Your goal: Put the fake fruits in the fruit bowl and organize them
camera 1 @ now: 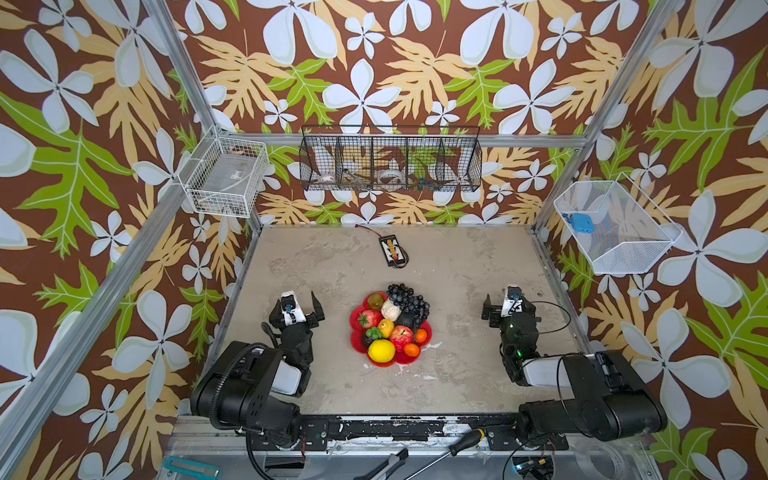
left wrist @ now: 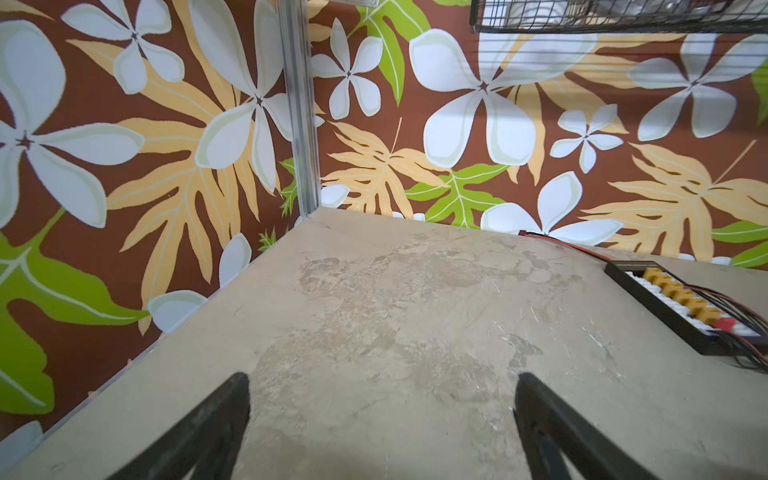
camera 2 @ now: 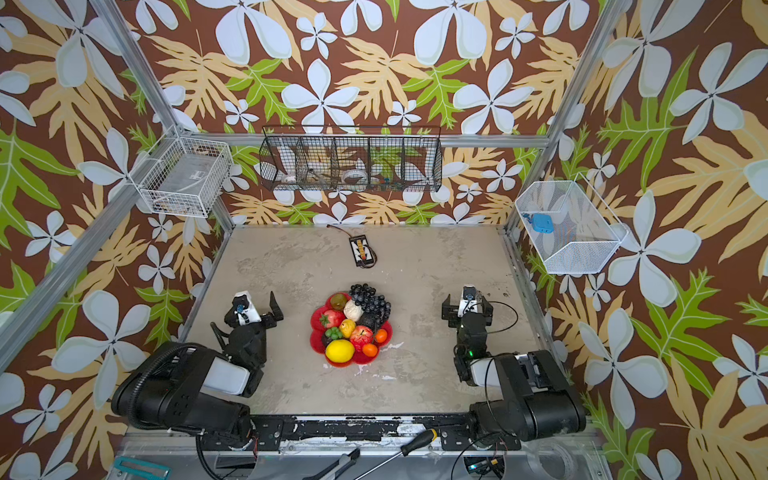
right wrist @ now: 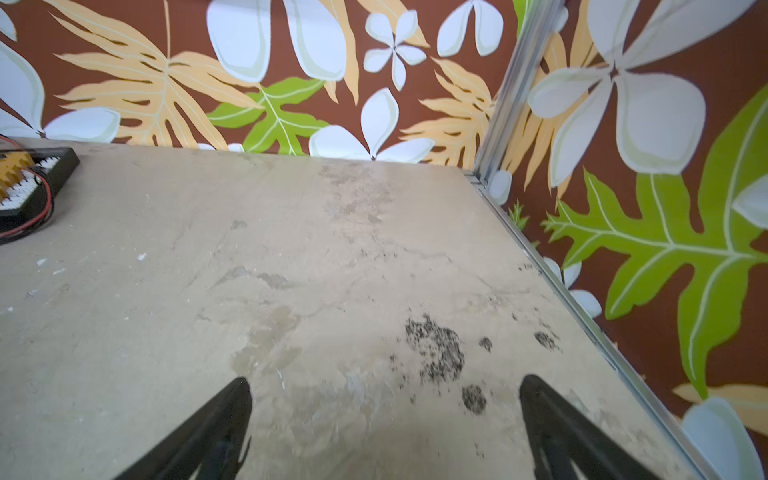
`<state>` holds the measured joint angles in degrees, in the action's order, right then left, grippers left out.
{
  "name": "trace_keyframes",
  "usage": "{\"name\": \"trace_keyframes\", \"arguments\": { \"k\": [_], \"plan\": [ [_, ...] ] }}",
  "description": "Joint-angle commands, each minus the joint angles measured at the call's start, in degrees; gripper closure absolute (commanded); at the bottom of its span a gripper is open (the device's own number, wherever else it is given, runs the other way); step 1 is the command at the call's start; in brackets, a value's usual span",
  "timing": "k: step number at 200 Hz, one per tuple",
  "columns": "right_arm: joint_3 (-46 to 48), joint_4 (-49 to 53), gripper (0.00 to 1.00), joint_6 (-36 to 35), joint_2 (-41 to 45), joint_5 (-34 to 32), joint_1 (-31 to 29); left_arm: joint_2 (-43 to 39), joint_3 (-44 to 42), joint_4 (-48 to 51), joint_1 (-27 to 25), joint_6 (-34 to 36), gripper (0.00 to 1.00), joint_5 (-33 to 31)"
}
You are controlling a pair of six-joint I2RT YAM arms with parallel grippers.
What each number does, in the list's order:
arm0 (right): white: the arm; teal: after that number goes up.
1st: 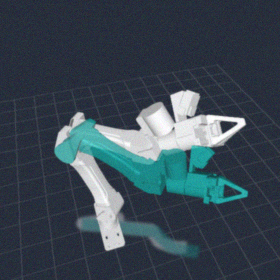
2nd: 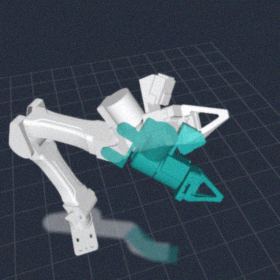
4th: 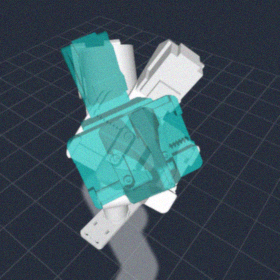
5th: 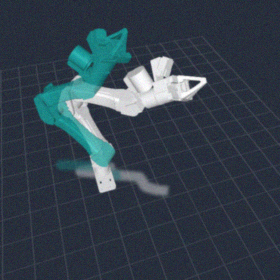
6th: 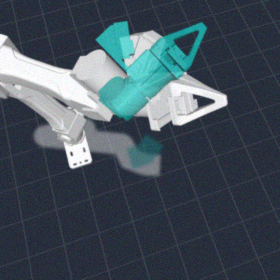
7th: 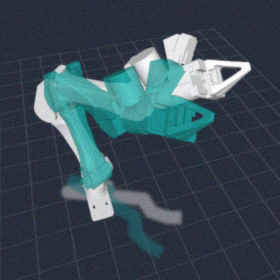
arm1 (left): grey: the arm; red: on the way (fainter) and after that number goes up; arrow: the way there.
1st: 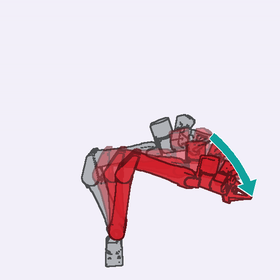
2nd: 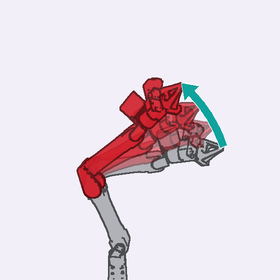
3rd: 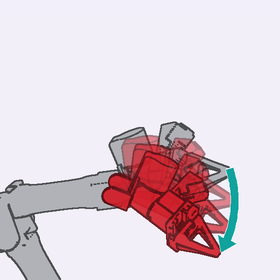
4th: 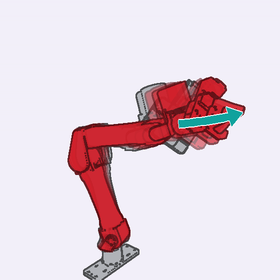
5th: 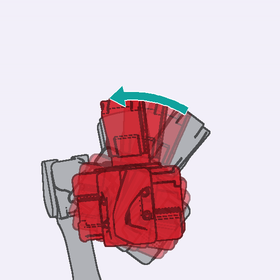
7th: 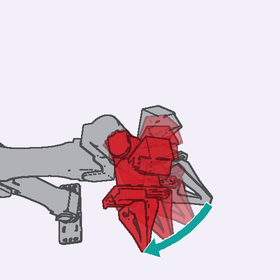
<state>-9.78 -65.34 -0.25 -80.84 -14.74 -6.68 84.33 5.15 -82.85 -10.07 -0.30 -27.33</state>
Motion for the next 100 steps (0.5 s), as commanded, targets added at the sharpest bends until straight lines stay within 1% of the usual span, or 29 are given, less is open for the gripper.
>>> {"name": "trace_keyframes", "arguments": {
  "k": [1,8,21,30,39,47,100],
  "plan": [
    [-0.81,-4.70,0.00,2.18,-3.13,4.51,3.13,-1.55,2.13,6.25,3.04,-4.36,0.00,3.83],
    [-0.94,-6.90,0.00,2.37,-4.42,3.99,3.38,-0.87,2.46,5.71,3.70,-4.84,0.00,3.86],
    [-1.64,-2.81,0.00,3.04,-3.10,4.77,3.83,-0.95,2.48,5.93,3.74,-4.85,0.00,3.73],
    [-1.26,-5.04,0.00,2.76,-3.68,4.59,3.91,-1.03,2.51,6.09,3.74,-5.00,0.00,3.67],
    [-1.55,-3.41,0.00,2.99,-3.15,4.72,3.86,-0.76,2.41,5.34,3.74,-4.55,0.00,3.71],
    [-1.30,-4.66,0.00,2.80,-3.48,4.64,3.86,-0.91,2.41,5.54,3.74,-4.62,0.00,3.74],
    [-1.29,-4.19,0.00,2.89,-3.21,4.68,3.86,-0.84,2.41,5.43,3.75,-4.54,0.00,3.68]
  ]
}}
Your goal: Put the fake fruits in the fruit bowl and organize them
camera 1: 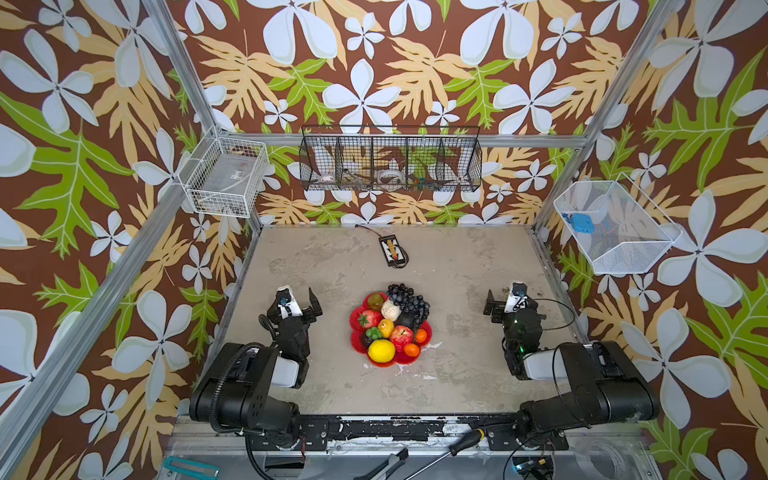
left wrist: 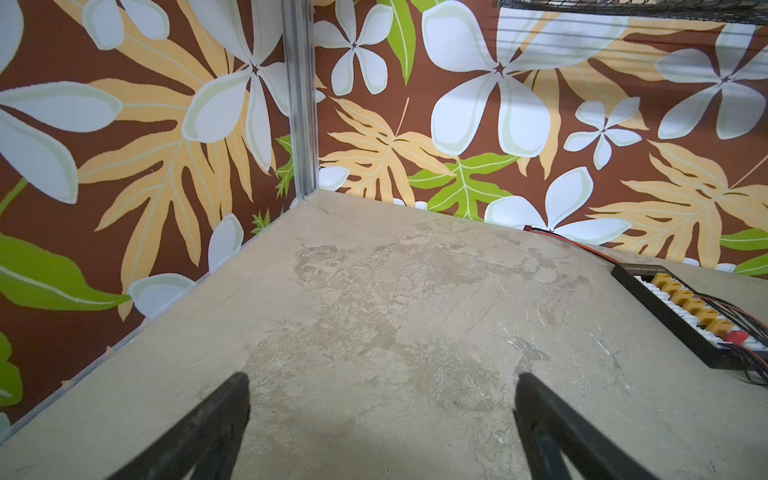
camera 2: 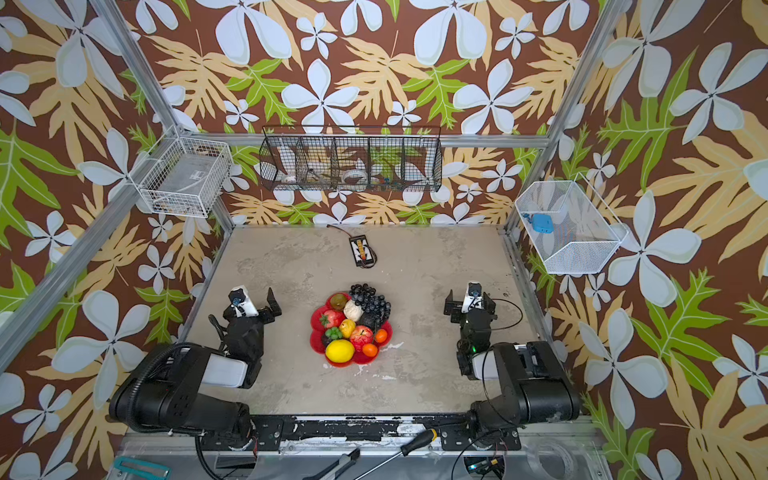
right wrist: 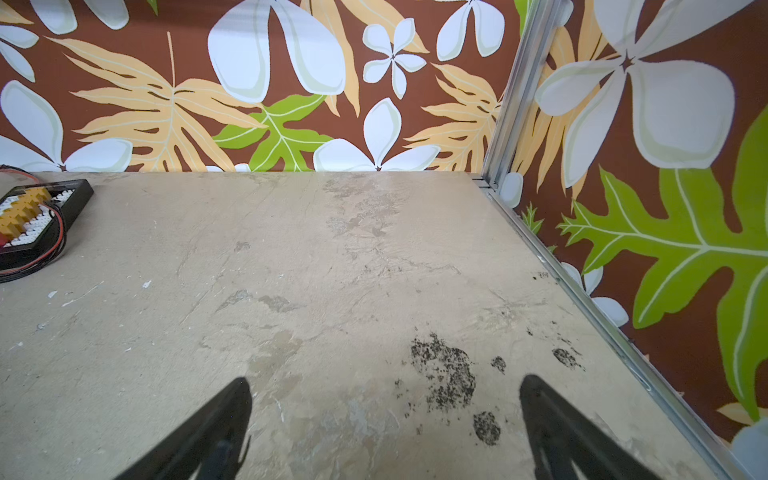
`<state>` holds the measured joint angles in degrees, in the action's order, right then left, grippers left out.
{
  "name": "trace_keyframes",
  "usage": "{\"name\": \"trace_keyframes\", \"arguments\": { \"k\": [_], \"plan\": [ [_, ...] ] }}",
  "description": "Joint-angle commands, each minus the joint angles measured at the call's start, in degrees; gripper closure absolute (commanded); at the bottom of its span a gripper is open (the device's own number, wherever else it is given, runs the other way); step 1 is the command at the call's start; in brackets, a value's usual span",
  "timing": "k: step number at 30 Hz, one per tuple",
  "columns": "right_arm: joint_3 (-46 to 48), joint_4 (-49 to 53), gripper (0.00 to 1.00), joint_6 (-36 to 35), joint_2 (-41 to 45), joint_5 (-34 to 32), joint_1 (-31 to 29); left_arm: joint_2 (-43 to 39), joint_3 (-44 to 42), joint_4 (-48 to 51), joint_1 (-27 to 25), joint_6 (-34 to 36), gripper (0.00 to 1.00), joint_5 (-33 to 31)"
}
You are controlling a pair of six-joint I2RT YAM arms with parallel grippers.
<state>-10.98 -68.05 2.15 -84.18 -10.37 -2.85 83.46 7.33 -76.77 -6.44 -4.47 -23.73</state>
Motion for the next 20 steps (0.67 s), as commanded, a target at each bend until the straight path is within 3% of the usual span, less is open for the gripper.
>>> {"name": "trace_keyframes", "arguments": {
  "k": [1,20],
  "plan": [
    [-0.09,-1.48,0.00,0.48,0.15,0.33,0.04,0.04,0.23,-0.66,0.16,-0.36,0.00,0.08],
    [-0.20,-1.29,0.00,0.48,0.10,0.34,0.04,0.04,0.23,-0.53,0.12,-0.36,0.00,0.08]
  ]
}}
